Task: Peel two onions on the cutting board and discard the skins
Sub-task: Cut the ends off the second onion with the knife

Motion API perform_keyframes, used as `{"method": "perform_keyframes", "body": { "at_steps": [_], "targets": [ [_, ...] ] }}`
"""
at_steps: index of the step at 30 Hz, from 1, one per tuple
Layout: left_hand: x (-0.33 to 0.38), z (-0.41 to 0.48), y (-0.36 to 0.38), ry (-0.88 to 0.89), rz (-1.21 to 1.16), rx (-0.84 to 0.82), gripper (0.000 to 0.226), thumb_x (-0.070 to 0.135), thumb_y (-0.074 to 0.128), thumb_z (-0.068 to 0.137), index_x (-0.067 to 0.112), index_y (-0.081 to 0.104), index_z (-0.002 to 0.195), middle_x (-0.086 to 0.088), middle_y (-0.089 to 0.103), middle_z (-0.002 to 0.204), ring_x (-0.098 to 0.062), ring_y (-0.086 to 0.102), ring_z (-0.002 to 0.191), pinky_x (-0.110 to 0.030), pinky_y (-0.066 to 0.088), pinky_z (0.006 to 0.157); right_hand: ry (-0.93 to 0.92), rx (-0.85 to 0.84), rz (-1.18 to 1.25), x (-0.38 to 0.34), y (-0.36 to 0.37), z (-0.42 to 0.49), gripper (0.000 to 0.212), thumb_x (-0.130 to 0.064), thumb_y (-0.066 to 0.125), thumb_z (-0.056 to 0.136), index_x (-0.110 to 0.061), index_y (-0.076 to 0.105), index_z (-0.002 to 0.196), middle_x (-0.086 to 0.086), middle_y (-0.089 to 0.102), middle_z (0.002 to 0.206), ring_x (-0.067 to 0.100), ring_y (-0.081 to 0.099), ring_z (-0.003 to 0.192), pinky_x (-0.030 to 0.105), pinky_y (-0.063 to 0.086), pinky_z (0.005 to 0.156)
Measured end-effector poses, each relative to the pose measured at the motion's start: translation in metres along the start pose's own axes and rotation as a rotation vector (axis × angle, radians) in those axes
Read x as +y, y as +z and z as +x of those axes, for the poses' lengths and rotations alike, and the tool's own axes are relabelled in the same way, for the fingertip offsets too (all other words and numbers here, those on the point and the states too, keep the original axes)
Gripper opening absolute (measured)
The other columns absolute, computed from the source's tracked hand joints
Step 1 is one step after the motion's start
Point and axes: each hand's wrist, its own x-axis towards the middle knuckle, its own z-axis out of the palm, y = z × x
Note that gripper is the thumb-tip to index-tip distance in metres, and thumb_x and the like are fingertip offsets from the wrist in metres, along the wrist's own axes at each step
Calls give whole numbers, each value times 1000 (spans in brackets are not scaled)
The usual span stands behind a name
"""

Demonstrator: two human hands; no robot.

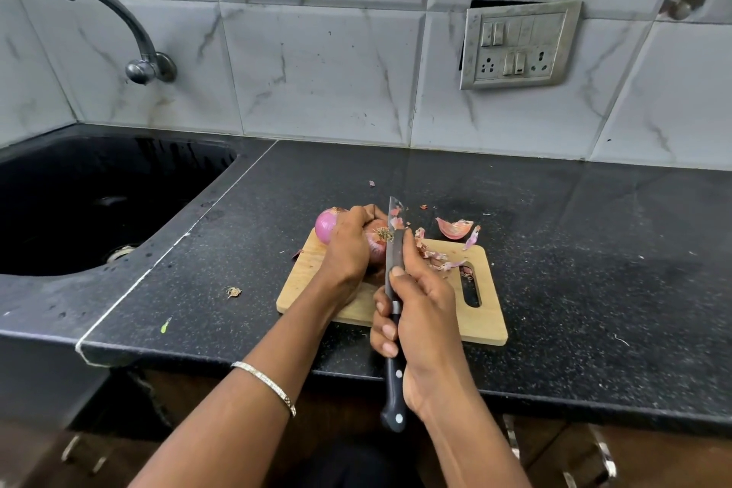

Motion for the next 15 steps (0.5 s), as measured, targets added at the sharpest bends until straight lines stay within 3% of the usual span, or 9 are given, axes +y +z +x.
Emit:
{"method": "perform_keyframes", "body": {
  "at_steps": [3,5,7,9,10,12,15],
  "targets": [
    [2,-4,1,31,106,-32,26,46,49,72,21,54,67,2,52,61,-12,43,53,-31,36,52,-28,27,-58,-6,6,14,52,-9,37,109,-51,56,134,2,41,60,9,32,41,18,25,36],
    [4,-7,0,58,204,10,15,38,50,87,27,53,77,6,50,75,-6,44,65,-25,39,60,-42,25,-116,-9,11,23,52,-10,36,109,-46,53,141,2,43,58,9,34,40,18,27,35],
    [4,-5,-3,82,355,87,21,22,42,102,28,49,84,4,47,85,0,40,72,-12,37,66,-51,21,-168,-6,16,23,53,-11,36,109,-49,50,143,2,44,59,8,35,41,19,29,36],
    [5,-3,-4,87,373,96,14,31,38,92,29,49,84,2,50,91,1,43,76,-9,38,72,-88,29,-196,0,15,15,55,-12,36,109,-56,48,140,4,42,61,9,34,44,21,29,38],
    [5,-3,-2,38,272,76,17,35,37,85,28,53,84,1,55,91,-5,50,79,-16,44,76,-109,43,-202,3,13,11,55,-13,37,109,-59,48,138,5,41,62,10,34,46,22,29,38],
    [5,-4,2,-63,40,20,28,35,39,89,17,59,80,-9,62,80,-21,55,72,-32,48,64,-145,93,-232,5,7,7,56,-14,39,109,-62,46,137,6,40,64,12,34,49,24,31,40],
    [4,-4,2,-81,-34,-13,41,23,29,101,8,57,75,-9,58,58,-17,49,44,-19,33,40,-162,139,-277,2,-3,11,57,-13,39,109,-63,44,137,6,40,64,12,35,48,25,33,40]
  ]
}}
